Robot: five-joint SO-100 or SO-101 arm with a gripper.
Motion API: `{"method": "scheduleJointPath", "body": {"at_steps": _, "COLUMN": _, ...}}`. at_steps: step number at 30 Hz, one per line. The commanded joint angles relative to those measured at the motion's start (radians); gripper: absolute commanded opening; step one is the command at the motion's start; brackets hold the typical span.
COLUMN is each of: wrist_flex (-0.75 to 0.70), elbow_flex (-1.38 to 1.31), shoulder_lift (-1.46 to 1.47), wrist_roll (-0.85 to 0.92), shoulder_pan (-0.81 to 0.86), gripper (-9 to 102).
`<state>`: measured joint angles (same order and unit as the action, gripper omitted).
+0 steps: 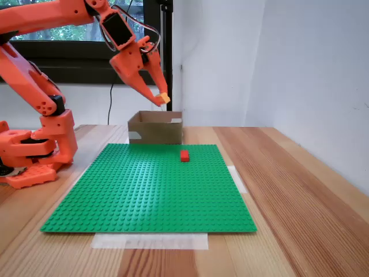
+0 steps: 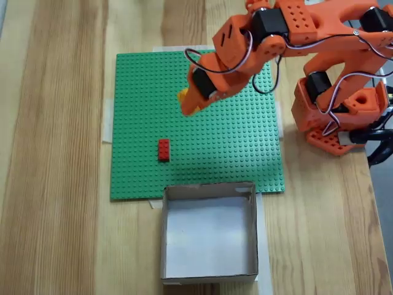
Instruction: Pick the yellow lego block and put it in the box.
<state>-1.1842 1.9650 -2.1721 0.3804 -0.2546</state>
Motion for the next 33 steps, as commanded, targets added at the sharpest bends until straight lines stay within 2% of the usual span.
{"method": "scheduleJointPath", "body": {"at_steps": 1, "wrist_flex": 0.034, "elbow_flex": -0.002, "shoulder_lift": -0.025, "wrist_roll": -0.017, "shoulder_pan": -0.091, "gripper": -1}}
{"method": "scheduleJointPath", "body": {"at_steps": 13, "wrist_flex": 0.080, "elbow_flex": 0.031, "shoulder_lift": 0.002, "wrist_roll": -0.034, "shoulder_pan": -0.417, "gripper": -1}}
{"method": "scheduleJointPath", "body": {"at_steps": 15, "wrist_flex": 0.074, "elbow_flex": -0.008, "shoulder_lift": 0.075, "wrist_roll": -0.048, "shoulder_pan": -0.500, "gripper": -1}}
{"method": "scheduleJointPath", "body": {"at_steps": 33, "wrist_flex": 0.041, "elbow_flex": -0.431, "shoulder_lift": 0.618, "wrist_roll": -0.199, "shoulder_pan": -0.584, "gripper": -1}}
